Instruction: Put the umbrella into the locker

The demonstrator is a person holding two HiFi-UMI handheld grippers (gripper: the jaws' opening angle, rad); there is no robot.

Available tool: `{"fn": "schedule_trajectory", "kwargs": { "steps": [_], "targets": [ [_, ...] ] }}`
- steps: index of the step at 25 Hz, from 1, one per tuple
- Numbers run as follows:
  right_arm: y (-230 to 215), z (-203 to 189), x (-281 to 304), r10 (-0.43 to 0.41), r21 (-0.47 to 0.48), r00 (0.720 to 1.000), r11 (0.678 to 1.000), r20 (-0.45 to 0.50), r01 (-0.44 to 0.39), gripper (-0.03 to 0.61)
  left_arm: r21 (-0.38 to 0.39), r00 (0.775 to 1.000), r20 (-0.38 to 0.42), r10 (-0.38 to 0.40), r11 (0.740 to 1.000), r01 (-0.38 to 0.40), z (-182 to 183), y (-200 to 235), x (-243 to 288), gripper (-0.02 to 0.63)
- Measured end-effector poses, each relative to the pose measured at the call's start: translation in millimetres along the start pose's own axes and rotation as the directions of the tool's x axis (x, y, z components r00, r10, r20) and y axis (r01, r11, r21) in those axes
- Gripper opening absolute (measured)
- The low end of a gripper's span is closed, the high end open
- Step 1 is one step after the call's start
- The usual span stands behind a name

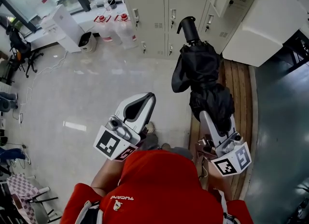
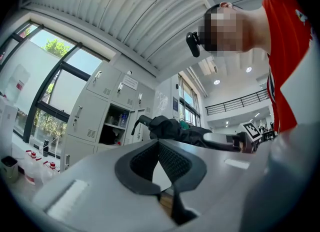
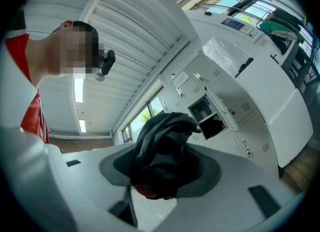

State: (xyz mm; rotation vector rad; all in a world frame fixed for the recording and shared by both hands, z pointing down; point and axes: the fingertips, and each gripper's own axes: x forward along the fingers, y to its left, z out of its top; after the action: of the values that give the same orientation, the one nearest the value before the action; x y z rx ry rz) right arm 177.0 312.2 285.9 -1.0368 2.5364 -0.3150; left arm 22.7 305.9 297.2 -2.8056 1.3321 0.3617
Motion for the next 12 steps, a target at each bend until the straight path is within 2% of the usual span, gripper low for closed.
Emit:
{"fn": "schedule_trajectory", "kwargs": {
  "steps": [4, 12],
  "targets": [
    [-15.5, 0.6, 14.3, -0.028, -0.019, 1.0, 0.999, 0.008, 0.028, 0.215, -0.002, 1.0, 0.003, -0.005, 1.0, 0.005, -3.3, 19.7, 18.2, 0.005],
    [-45.5, 3.0, 67.0, -0.082, -0.045, 0.996, 0.995, 0.039, 0.084, 0.215, -0.006, 0.997, 0.02, -0.072, 0.997, 0.072, -4.6, 75.8, 65.7, 0.005]
  ]
}}
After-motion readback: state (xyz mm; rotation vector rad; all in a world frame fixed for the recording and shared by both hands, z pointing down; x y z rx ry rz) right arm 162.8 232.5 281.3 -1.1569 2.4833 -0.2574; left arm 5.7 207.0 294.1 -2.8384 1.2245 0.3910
